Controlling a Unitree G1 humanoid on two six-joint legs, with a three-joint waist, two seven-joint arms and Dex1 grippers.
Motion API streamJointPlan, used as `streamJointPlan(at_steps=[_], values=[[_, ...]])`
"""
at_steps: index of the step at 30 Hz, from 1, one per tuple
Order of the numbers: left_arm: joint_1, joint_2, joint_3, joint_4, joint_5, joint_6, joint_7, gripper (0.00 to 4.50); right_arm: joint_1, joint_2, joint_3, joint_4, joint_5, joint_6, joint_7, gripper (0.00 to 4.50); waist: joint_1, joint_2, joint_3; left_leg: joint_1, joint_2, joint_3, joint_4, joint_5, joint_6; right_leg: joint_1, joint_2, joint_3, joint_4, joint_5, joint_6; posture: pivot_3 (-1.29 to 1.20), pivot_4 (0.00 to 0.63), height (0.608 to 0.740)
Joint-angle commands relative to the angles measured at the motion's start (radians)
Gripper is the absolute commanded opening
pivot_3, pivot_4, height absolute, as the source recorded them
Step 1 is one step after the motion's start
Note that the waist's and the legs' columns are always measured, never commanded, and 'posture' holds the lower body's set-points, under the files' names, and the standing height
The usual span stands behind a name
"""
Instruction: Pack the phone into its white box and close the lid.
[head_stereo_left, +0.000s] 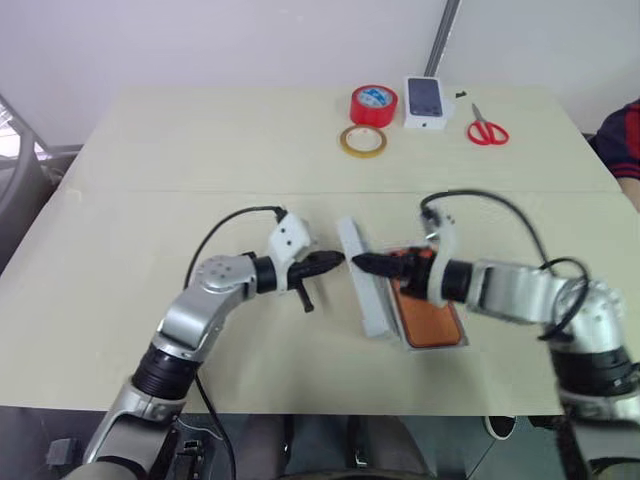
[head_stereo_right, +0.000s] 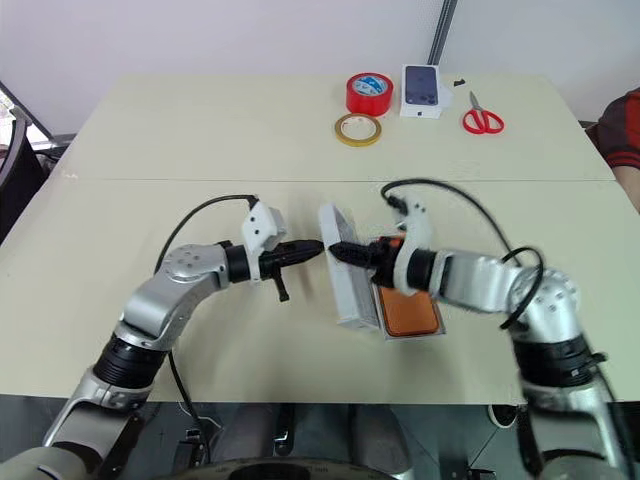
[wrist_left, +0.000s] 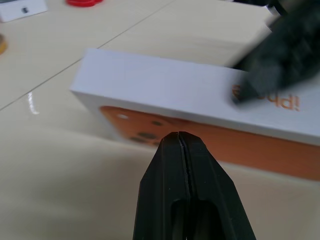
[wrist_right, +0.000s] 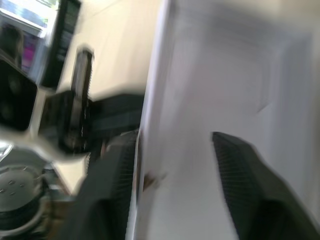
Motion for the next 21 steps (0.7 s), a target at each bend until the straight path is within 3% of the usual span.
streamJointPlan(at_steps=[1, 3, 7, 10, 13, 16, 21], values=[[-0.022, -0.044, -0.048, -0.009, 0.024, -0.033, 0.009, 0.00, -0.083, -0.144, -0.028, 0.016, 0.015, 0.060, 0.095, 2.31, 0.002, 0.000, 0.000, 0.000, 0.000, 0.000, 0.000, 0.000, 0.000, 0.000, 0.000, 0.000, 0.000, 0.000, 0.000, 0.00, 0.150, 0.740], [-0.037, -0.074, -0.067, 0.013, 0.038, -0.037, 0.014, 0.00, -0.114, -0.227, -0.013, 0.011, -0.033, 0.092, 0.142, 2.31, 0.001, 0.000, 0.000, 0.000, 0.001, -0.001, -0.001, 0.000, 0.000, 0.000, 0.001, 0.000, -0.001, 0.000, 0.000, 0.00, 0.150, 0.740], [-0.075, -0.136, -0.119, 0.069, 0.067, -0.050, 0.010, 0.00, -0.130, -0.334, -0.022, -0.038, -0.293, 0.116, 0.353, 2.31, 0.002, 0.000, 0.000, 0.000, 0.000, 0.000, -0.001, 0.000, 0.000, 0.000, 0.001, 0.000, -0.001, 0.000, 0.000, 0.00, 0.150, 0.740], [-0.102, -0.180, -0.149, 0.118, 0.091, -0.067, 0.013, 0.00, -0.091, -0.415, 0.012, -0.111, -0.554, 0.063, 0.541, 1.42, 0.004, 0.000, 0.000, 0.000, 0.000, 0.000, -0.001, 0.000, 0.000, 0.000, 0.001, 0.000, -0.001, 0.000, 0.000, 0.00, 0.150, 0.740], [-0.111, -0.208, -0.143, 0.140, 0.087, -0.070, 0.015, 0.00, -0.040, -0.458, 0.052, -0.146, -0.764, -0.024, 0.673, 0.03, 0.003, 0.000, 0.000, 0.000, 0.000, -0.001, -0.001, 0.000, 0.000, 0.000, 0.001, 0.000, -0.001, 0.000, 0.000, 0.00, 0.150, 0.740], [-0.111, -0.227, -0.102, 0.134, 0.062, -0.047, 0.033, 0.00, 0.019, -0.513, 0.120, -0.186, -1.004, -0.146, 0.786, 0.03, 0.002, 0.001, -0.001, 0.000, 0.000, -0.001, -0.001, 0.000, 0.000, 0.000, 0.001, 0.000, -0.001, 0.000, 0.000, 0.00, 0.150, 0.740], [-0.106, -0.193, -0.023, 0.106, 0.053, 0.019, 0.078, 0.00, 0.093, -0.535, 0.182, -0.198, -1.252, -0.248, 0.892, 0.03, 0.000, 0.001, -0.001, 0.000, 0.000, -0.001, -0.001, 0.000, 0.000, 0.000, 0.001, 0.000, -0.001, 0.000, 0.000, 0.00, 0.150, 0.740]])
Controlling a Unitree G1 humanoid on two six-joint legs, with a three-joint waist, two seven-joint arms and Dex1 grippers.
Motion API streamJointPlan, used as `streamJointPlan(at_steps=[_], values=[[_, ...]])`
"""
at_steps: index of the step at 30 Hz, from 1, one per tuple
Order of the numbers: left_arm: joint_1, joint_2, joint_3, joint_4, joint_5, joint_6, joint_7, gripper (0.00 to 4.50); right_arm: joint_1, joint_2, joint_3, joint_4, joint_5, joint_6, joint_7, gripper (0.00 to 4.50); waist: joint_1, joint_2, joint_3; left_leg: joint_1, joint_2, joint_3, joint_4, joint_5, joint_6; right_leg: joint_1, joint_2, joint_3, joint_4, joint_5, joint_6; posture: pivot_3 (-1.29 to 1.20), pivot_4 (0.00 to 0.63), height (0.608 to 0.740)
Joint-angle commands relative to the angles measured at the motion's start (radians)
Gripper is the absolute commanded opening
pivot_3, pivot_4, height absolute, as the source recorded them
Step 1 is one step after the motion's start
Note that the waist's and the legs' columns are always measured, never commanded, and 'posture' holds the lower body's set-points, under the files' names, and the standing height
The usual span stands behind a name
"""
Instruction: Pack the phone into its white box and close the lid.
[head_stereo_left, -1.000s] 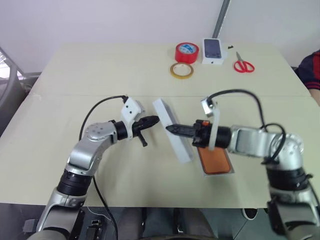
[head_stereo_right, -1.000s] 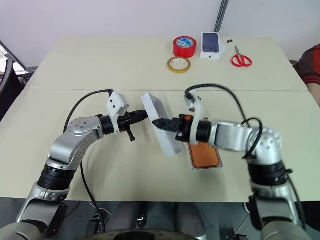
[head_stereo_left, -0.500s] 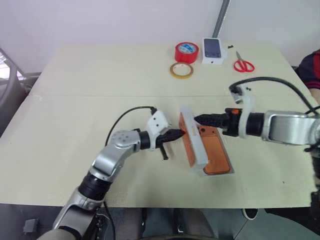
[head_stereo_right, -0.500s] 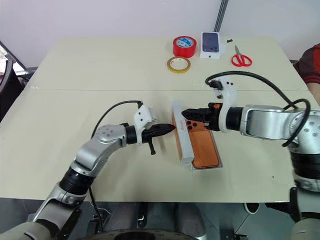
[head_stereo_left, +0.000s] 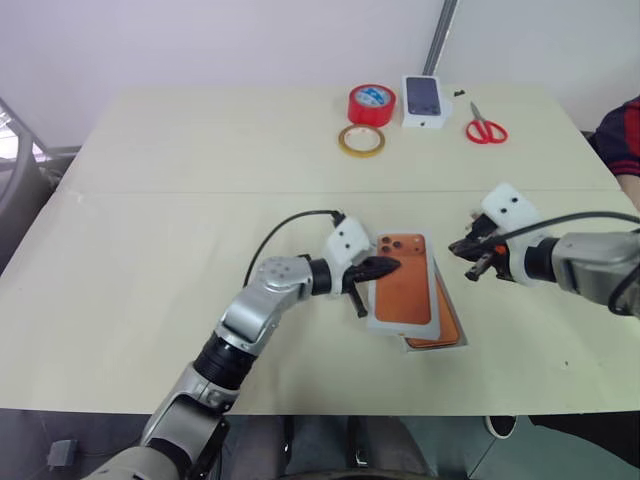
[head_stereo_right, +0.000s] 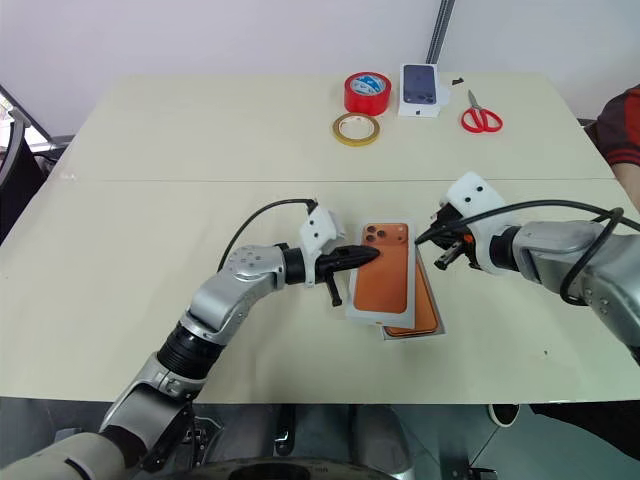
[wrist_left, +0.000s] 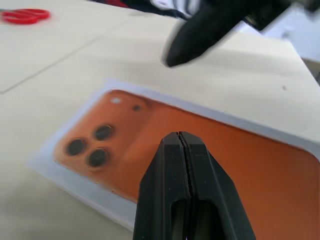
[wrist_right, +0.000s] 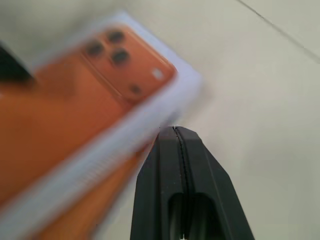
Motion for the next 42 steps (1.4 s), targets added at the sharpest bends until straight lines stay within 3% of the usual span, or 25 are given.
streamJointPlan(at_steps=[1, 9, 20, 31, 42], values=[[-0.010, 0.029, 0.059, -0.046, -0.007, 0.039, 0.032, 0.00, 0.024, -0.014, 0.016, -0.031, -0.154, -0.074, 0.069, 0.03, 0.000, 0.000, 0.000, 0.000, 0.000, 0.000, 0.000, 0.000, 0.000, 0.000, 0.000, 0.000, 0.000, 0.000, 0.000, 0.00, 0.150, 0.740], [-0.005, 0.134, -0.020, -0.061, 0.072, 0.154, 0.036, 0.00, 0.058, 0.064, 0.006, -0.042, -0.289, -0.115, 0.164, 0.03, 0.004, 0.000, 0.000, 0.001, 0.000, 0.000, 0.000, 0.000, 0.000, 0.001, 0.000, 0.000, 0.000, 0.000, 0.000, 0.00, 0.150, 0.740], [-0.047, 0.053, -0.066, -0.034, 0.036, 0.154, -0.022, 0.00, 0.084, 0.115, -0.041, -0.080, -0.341, -0.073, 0.241, 0.03, 0.022, 0.000, 0.000, 0.001, -0.001, 0.000, 0.001, 0.000, -0.001, 0.001, -0.001, 0.000, 0.000, 0.000, 0.000, 0.00, 0.150, 0.740], [-0.059, 0.049, -0.107, -0.092, 0.007, 0.172, -0.124, 0.00, 0.187, 0.100, -0.125, -0.128, -0.377, -0.054, 0.297, 0.03, 0.022, 0.000, 0.000, 0.001, -0.001, 0.000, 0.001, 0.000, -0.001, 0.002, -0.001, 0.000, 0.000, 0.000, 0.000, 0.00, 0.150, 0.740], [-0.066, 0.041, -0.133, -0.078, 0.022, 0.167, -0.125, 0.00, 0.214, 0.127, -0.149, -0.117, -0.420, -0.045, 0.308, 0.03, 0.022, 0.000, 0.000, 0.002, -0.001, 0.000, 0.001, 0.000, 0.000, 0.002, 0.000, 0.000, 0.001, 0.000, 0.000, 0.00, 0.150, 0.740]])
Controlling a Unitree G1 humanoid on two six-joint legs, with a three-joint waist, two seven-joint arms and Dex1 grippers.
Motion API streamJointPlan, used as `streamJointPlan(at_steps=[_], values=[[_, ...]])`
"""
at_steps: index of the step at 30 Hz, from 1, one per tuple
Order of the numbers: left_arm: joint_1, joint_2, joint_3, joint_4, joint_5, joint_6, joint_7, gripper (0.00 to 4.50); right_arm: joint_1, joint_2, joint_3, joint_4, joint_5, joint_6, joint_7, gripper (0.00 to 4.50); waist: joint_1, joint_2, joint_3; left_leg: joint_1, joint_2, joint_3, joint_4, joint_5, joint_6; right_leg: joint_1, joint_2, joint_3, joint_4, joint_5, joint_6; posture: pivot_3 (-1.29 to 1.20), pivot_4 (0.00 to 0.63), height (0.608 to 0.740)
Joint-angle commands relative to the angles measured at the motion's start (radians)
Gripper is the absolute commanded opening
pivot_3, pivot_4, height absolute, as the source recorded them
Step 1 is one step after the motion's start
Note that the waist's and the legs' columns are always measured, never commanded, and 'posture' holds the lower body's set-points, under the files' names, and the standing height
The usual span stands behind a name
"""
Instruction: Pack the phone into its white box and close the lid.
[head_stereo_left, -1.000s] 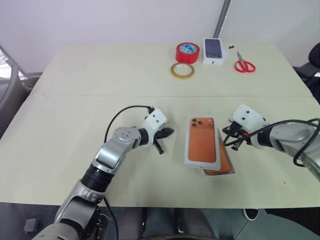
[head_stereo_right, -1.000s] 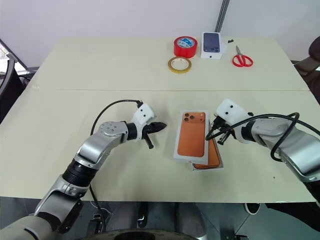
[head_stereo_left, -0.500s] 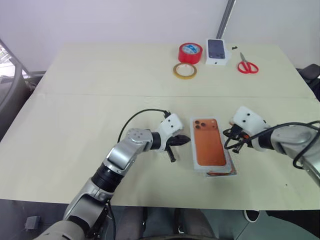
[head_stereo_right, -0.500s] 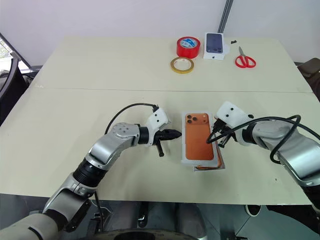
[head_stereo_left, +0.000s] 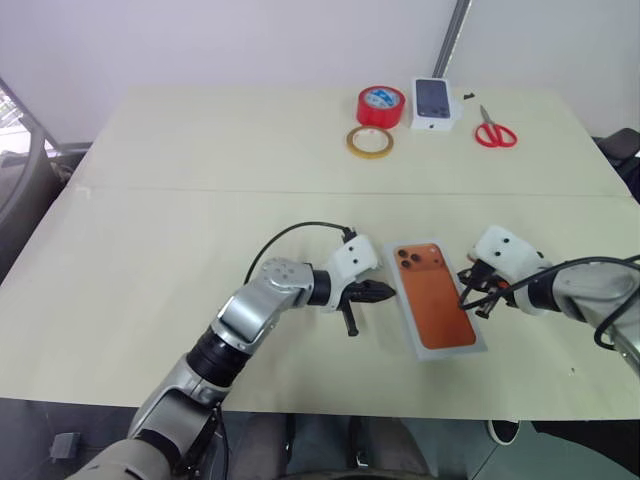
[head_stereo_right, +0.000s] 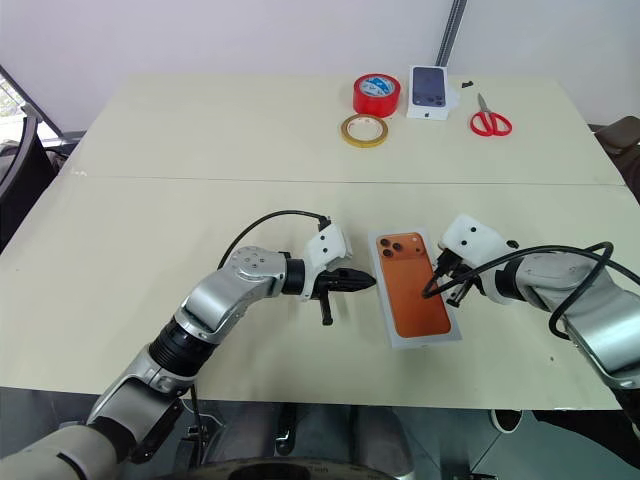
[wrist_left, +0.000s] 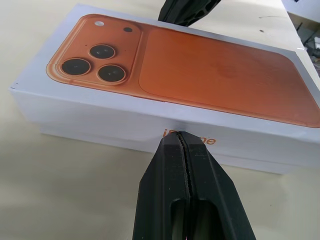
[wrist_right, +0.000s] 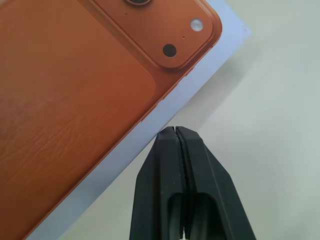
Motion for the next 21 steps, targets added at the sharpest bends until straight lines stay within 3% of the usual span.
streamJointPlan(at_steps=[1, 21], values=[[-0.025, -0.018, -0.016, -0.027, 0.000, -0.013, -0.003, 0.00, 0.000, 0.015, -0.037, -0.033, -0.009, -0.008, 0.008, 0.03, 0.000, 0.000, 0.000, 0.000, 0.000, 0.000, 0.000, 0.000, 0.000, 0.000, 0.000, 0.000, 0.000, 0.000, 0.000, 0.00, 0.150, 0.740], [-0.039, -0.053, 0.006, 0.058, 0.020, -0.025, 0.045, 0.00, -0.008, 0.062, -0.019, 0.005, -0.077, -0.011, 0.019, 0.03, 0.000, 0.000, 0.000, 0.000, 0.000, 0.000, 0.000, 0.000, 0.000, 0.000, 0.000, 0.000, 0.000, 0.000, 0.000, 0.00, 0.150, 0.740]])
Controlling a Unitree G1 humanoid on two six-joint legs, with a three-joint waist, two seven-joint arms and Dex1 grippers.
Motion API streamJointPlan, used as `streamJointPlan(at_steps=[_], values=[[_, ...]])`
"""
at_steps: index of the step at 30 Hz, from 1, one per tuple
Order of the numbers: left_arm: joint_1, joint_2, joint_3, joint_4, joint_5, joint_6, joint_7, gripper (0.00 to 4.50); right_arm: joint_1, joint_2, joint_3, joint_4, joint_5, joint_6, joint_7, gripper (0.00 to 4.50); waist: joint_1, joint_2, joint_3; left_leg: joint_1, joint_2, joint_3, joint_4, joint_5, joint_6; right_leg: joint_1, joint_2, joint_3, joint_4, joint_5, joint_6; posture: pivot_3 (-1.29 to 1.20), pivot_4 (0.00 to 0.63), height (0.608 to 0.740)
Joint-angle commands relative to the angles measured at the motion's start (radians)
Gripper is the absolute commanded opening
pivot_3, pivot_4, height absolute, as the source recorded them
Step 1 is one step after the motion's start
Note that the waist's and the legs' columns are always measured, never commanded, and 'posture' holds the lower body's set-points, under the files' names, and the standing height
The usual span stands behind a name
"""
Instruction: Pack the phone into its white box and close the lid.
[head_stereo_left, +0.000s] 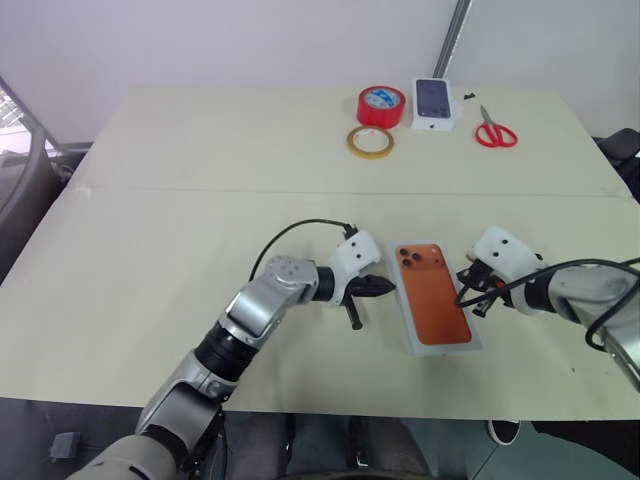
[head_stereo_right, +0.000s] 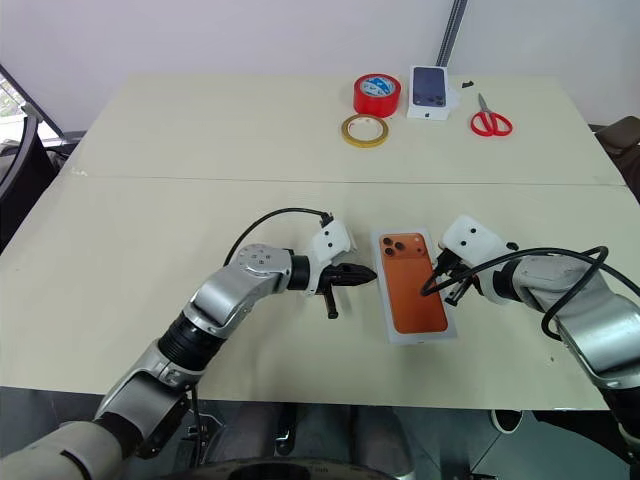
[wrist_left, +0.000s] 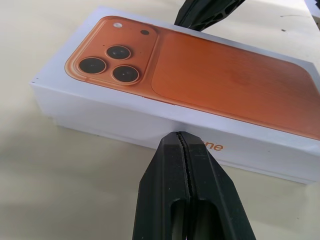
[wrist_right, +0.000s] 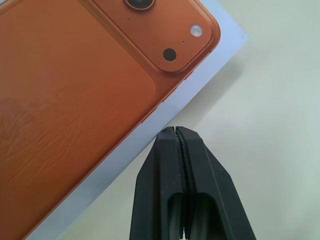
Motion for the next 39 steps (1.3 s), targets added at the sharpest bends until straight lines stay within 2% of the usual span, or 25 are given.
streamJointPlan(at_steps=[1, 8, 14, 17, 21, 25, 27, 32, 35, 39], values=[[-0.011, -0.013, 0.005, -0.020, -0.001, -0.020, 0.004, 0.00, -0.005, -0.005, -0.019, -0.017, -0.018, -0.018, 0.013, 0.03, 0.000, 0.000, 0.000, 0.000, 0.000, 0.000, 0.000, 0.000, 0.000, 0.000, 0.000, 0.000, 0.000, 0.000, 0.000, 0.00, 0.150, 0.740], [-0.012, 0.008, 0.086, -0.053, -0.040, 0.010, 0.021, 0.00, 0.065, -0.075, -0.164, -0.022, -0.010, -0.080, 0.106, 0.03, 0.000, 0.000, 0.000, 0.000, 0.000, 0.000, 0.000, 0.000, 0.000, 0.000, 0.000, 0.000, 0.000, 0.000, 0.000, 0.00, 0.150, 0.740], [-0.059, -0.040, 0.073, -0.007, -0.031, -0.009, 0.033, 0.00, 0.204, -0.049, -0.279, -0.165, 0.101, -0.106, 0.246, 0.03, 0.003, 0.000, 0.000, 0.001, 0.000, 0.000, 0.000, 0.000, 0.000, 0.002, 0.000, 0.000, 0.000, 0.000, 0.000, 0.00, 0.150, 0.740], [-0.071, -0.055, 0.029, 0.035, 0.001, -0.032, 0.029, 0.00, 0.257, -0.037, -0.262, -0.218, 0.117, -0.090, 0.250, 0.03, 0.001, 0.000, 0.000, 0.001, 0.000, 0.000, 0.000, 0.000, 0.000, 0.002, 0.001, 0.000, 0.000, 0.000, 0.000, 0.00, 0.150, 0.740], [-0.080, -0.049, -0.023, 0.095, 0.048, -0.037, 0.024, 0.00, 0.306, -0.027, -0.176, -0.226, 0.068, -0.078, 0.196, 0.03, -0.001, 0.000, 0.000, 0.003, 0.000, 0.000, 0.000, 0.000, 0.000, 0.003, 0.001, 0.000, 0.000, 0.000, 0.000, 0.00, 0.150, 0.740], [-0.061, -0.017, -0.029, 0.094, 0.068, -0.035, 0.017, 0.00, 0.297, -0.014, -0.142, -0.230, 0.051, -0.077, 0.158, 0.03, -0.002, -0.002, -0.002, 0.004, 0.000, 0.000, 0.000, 0.000, 0.000, 0.004, 0.001, 0.000, 0.000, 0.000, 0.000, 0.00, 0.150, 0.740], [-0.055, -0.007, 0.002, 0.079, 0.056, -0.035, 0.027, 0.00, 0.271, -0.002, -0.150, -0.225, 0.054, -0.080, 0.145, 0.03, -0.003, -0.003, -0.002, 0.005, 0.000, 0.000, 0.000, 0.000, 0.000, 0.005, 0.001, 0.000, 0.000, 0.000, 0.000, 0.00, 0.150, 0.740], [-0.053, 0.032, 0.187, -0.005, -0.019, -0.022, 0.079, 0.00, 0.113, 0.101, -0.203, -0.160, 0.064, -0.130, 0.069, 0.03, -0.008, -0.003, -0.002, 0.004, 0.000, 0.000, 0.000, 0.000, -0.001, 0.003, 0.001, 0.000, 0.001, 0.000, 0.000, 0.00, 0.150, 0.740], [-0.028, 0.105, 0.286, -0.048, -0.043, -0.020, 0.093, 0.00, 0.023, 0.164, -0.200, -0.110, 0.053, -0.144, 0.017, 0.03, -0.007, -0.003, -0.002, 0.004, 0.001, -0.001, 0.000, 0.002, -0.004, 0.002, 0.001, 0.000, 0.001, 0.000, 0.000, 0.00, 0.150, 0.740], [0.041, 0.230, 0.412, -0.103, -0.066, -0.001, 0.101, 0.00, -0.052, 0.196, -0.160, -0.014, 0.014, -0.187, -0.007, 0.03, -0.006, -0.003, -0.002, 0.004, 0.000, 0.000, -0.001, 0.003, -0.006, 0.002, 0.000, 0.000, 0.000, 0.000, 0.000, 0.00, 0.150, 0.740]])
